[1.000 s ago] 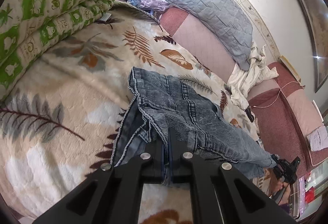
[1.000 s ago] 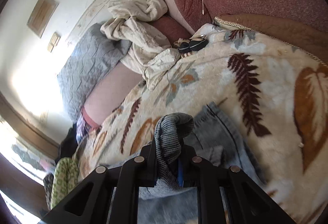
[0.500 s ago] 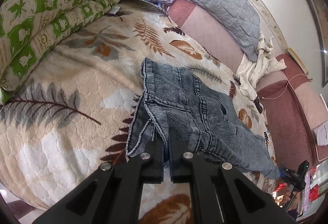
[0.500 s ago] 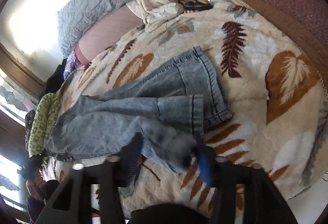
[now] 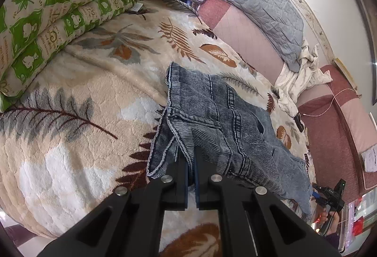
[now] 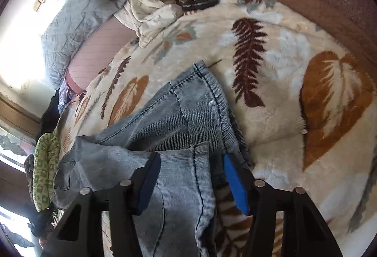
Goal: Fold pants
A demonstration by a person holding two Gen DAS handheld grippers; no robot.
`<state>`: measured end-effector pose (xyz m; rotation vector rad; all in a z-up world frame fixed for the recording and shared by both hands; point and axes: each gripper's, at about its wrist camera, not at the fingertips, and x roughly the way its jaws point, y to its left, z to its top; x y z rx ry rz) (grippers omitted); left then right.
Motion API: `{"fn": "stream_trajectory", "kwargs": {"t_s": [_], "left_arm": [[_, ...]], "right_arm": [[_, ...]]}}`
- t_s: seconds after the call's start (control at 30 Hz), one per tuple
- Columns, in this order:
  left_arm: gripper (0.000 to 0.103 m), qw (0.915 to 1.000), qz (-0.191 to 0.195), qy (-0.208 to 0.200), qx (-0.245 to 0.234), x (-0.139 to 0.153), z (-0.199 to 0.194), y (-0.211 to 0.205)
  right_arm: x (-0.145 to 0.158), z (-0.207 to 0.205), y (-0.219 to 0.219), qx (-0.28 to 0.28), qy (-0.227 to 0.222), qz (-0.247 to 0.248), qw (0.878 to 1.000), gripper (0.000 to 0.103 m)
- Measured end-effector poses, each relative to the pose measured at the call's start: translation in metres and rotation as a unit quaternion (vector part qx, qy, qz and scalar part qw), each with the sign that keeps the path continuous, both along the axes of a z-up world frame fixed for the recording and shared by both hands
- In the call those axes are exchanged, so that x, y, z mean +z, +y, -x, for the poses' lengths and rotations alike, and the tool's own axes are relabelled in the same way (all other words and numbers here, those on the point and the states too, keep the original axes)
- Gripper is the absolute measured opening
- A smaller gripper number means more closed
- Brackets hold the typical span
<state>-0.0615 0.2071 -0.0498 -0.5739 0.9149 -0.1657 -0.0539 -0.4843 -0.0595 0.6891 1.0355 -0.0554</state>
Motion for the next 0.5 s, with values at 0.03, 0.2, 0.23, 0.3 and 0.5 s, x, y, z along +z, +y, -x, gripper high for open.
{"fn": "stream_trajectory", "kwargs": {"t_s": [0.03, 0.2, 0.23, 0.3, 0.5], "left_arm": [[0.004, 1.0, 0.001, 0.0, 0.0, -0.001, 0.0, 0.0], [0.004, 1.0, 0.005, 0.005, 0.001, -0.005, -0.001, 0.002], [0.004, 1.0, 0.006, 0.005, 0.001, -0.005, -0.001, 0.002], [0.004, 1.0, 0.007, 0.007, 0.001, -0.005, -0.002, 0.003], [0.004, 0.9999, -0.004, 0.01, 0.001, -0.005, -0.002, -0.001]], "right_arm": [[-0.004, -0.003, -0.001, 0.0, 0.001, -0.006, 1.0, 0.043], [-0.007, -0.011, 0.007, 0.016, 0.026, 0.034, 0.999, 0.013], [-0.001, -0.01, 0.008, 0.018, 0.014, 0.027, 0.999, 0.011], [0.017, -0.007, 0.007, 0.012, -0.012, 0.043, 0.999, 0.011], [0.061, -0.034, 0.01, -0.013, -0.078, 0.096, 0.992, 0.01]]}}
